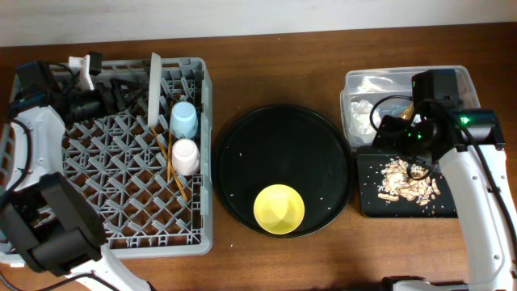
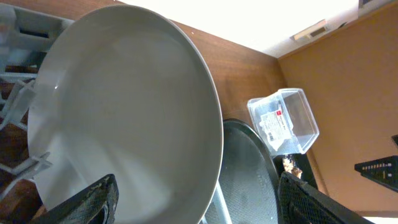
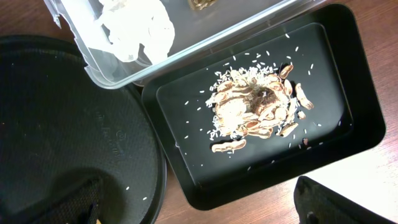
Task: Sort waste into correct bins and load items into the dishwasher rack
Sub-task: 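Reach the left gripper to the yellow bowl and grasp its rim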
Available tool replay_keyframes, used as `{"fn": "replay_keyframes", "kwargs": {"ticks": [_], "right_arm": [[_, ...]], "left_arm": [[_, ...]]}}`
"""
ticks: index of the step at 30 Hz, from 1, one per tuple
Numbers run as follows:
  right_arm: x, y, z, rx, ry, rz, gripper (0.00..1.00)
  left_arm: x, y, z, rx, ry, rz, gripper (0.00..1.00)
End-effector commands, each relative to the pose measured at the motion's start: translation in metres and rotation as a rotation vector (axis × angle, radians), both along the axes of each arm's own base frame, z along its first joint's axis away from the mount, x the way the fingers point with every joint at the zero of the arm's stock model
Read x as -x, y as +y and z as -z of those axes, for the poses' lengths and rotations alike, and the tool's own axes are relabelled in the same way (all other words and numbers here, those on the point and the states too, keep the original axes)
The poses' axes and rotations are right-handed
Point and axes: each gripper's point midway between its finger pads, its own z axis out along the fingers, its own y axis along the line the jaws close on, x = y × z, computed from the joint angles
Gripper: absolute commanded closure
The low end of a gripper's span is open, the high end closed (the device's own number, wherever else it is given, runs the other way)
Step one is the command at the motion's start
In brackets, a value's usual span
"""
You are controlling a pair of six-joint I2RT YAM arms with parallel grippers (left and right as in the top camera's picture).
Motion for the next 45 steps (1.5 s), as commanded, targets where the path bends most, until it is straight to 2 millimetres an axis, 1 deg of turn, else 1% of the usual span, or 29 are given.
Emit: {"fn": "replay_keyframes", "kwargs": {"ticks": [1, 2, 3, 4, 5, 6, 8, 9, 10, 11, 12, 13, 15, 16, 17, 18, 20, 21, 23, 24, 25, 28, 31, 33, 36, 37, 39, 41, 45], "right_arm": [[0.0, -0.004, -0.008, 0.015, -0.024, 0.013, 0.01], [0.0, -0.004, -0.008, 0.015, -0.024, 0.013, 0.01], [0.0, -0.004, -0.008, 0.015, -0.024, 0.013, 0.01], [0.0, -0.004, -0.008, 0.015, -0.025, 0.013, 0.01], [0.0, -0.004, -0.008, 0.015, -0.024, 0.013, 0.01], [0.0, -0.004, -0.008, 0.015, -0.024, 0.013, 0.01], [0.0, -0.004, -0.008, 0.015, -0.024, 0.013, 0.01], [0.0, -0.004, -0.008, 0.015, -0.024, 0.013, 0.02], [0.0, -0.004, -0.008, 0.015, -0.024, 0.013, 0.01], [0.0, -0.004, -0.008, 0.015, -0.024, 0.013, 0.01], [0.0, -0.004, -0.008, 0.015, -0.024, 0.013, 0.01], [0.0, -0.004, -0.008, 0.015, -0.024, 0.013, 0.01], [0.0, -0.004, -0.008, 0.015, -0.024, 0.013, 0.01], [0.0, -0.004, -0.008, 0.015, -0.024, 0.013, 0.01], [0.0, -0.004, -0.007, 0.015, -0.024, 0.013, 0.01], [0.0, -0.004, -0.007, 0.015, -0.024, 0.013, 0.01], [0.0, -0.004, -0.007, 0.015, -0.024, 0.013, 0.01], [0.0, -0.004, -0.007, 0.015, -0.024, 0.013, 0.01], [0.0, -0.004, -0.007, 0.015, -0.024, 0.013, 0.01], [0.0, -0.004, -0.007, 0.015, -0.024, 0.013, 0.01], [0.0, -0.004, -0.007, 0.015, -0.024, 0.013, 0.01], [0.0, -0.004, -0.007, 0.015, -0.023, 0.013, 0.01], [0.0, -0.004, -0.007, 0.015, -0.024, 0.013, 0.01], [0.0, -0.004, -0.007, 0.015, -0.024, 0.013, 0.01], [0.0, -0.004, -0.007, 0.015, -0.024, 0.013, 0.01], [0.0, -0.004, -0.007, 0.015, -0.024, 0.013, 0.01], [0.0, -0.004, -0.007, 0.015, -0.023, 0.013, 0.01], [0.0, -0.004, -0.007, 0.015, -0.024, 0.013, 0.01], [0.0, -0.004, -0.007, 0.015, -0.024, 0.013, 0.01]], "left_arm": [[-0.004, 0.001, -0.041, 0.024, -0.057, -0.014, 0.03], [-0.002, 0.0, -0.057, 0.008, -0.094, -0.012, 0.01], [0.005, -0.006, -0.08, -0.01, -0.141, -0.005, 0.01], [0.016, -0.012, -0.1, -0.033, -0.164, -0.007, 0.01], [0.036, -0.022, -0.12, -0.063, -0.155, -0.017, 0.01], [0.061, -0.035, -0.136, -0.088, -0.127, -0.022, 0.01], [0.094, -0.056, -0.166, -0.096, -0.155, 0.004, 0.01], [0.112, -0.067, -0.174, -0.102, -0.149, 0.015, 0.01], [0.129, -0.075, -0.173, -0.123, -0.106, 0.02, 0.01], [0.151, -0.086, -0.159, -0.173, 0.001, 0.021, 0.01], [0.162, -0.09, -0.149, -0.211, 0.06, 0.027, 0.01], [0.18, -0.099, -0.13, -0.299, 0.155, 0.052, 0.02], [0.202, -0.131, -0.105, -0.396, 0.222, 0.179, 0.21], [0.21, -0.151, -0.096, -0.412, 0.223, 0.255, 0.27], [0.219, -0.178, -0.083, -0.424, 0.205, 0.357, 0.41], [0.226, -0.2, -0.069, -0.434, 0.191, 0.428, 0.5], [0.232, -0.227, -0.031, -0.486, 0.233, 0.43, 0.5], [0.234, -0.237, -0.005, -0.529, 0.265, 0.39, 0.5], [0.247, -0.262, 0.032, -0.575, 0.265, 0.371, 0.5], [0.251, -0.277, 0.044, -0.601, 0.216, 0.369, 0.5], [0.25, -0.284, 0.05, -0.645, 0.153, 0.351, 0.5], [0.252, -0.3, 0.06, -0.763, 0.013, 0.307, 0.59], [0.263, -0.326, 0.073, -0.788, -0.039, 0.361, 0.59], [0.266, -0.336, 0.088, -0.806, -0.034, 0.383, 0.59], [0.268, -0.335, 0.12, -0.865, 0.03, 0.398, 0.59], [0.269, -0.334, 0.127, -0.879, 0.043, 0.403, 0.6], [0.274, -0.334, 0.145, -0.892, 0.104, 0.411, 0.64], [0.28, -0.336, 0.151, -0.883, 0.137, 0.438, 0.64], [0.28, -0.335, 0.153, -0.887, 0.138, 0.438, 0.65]]}}
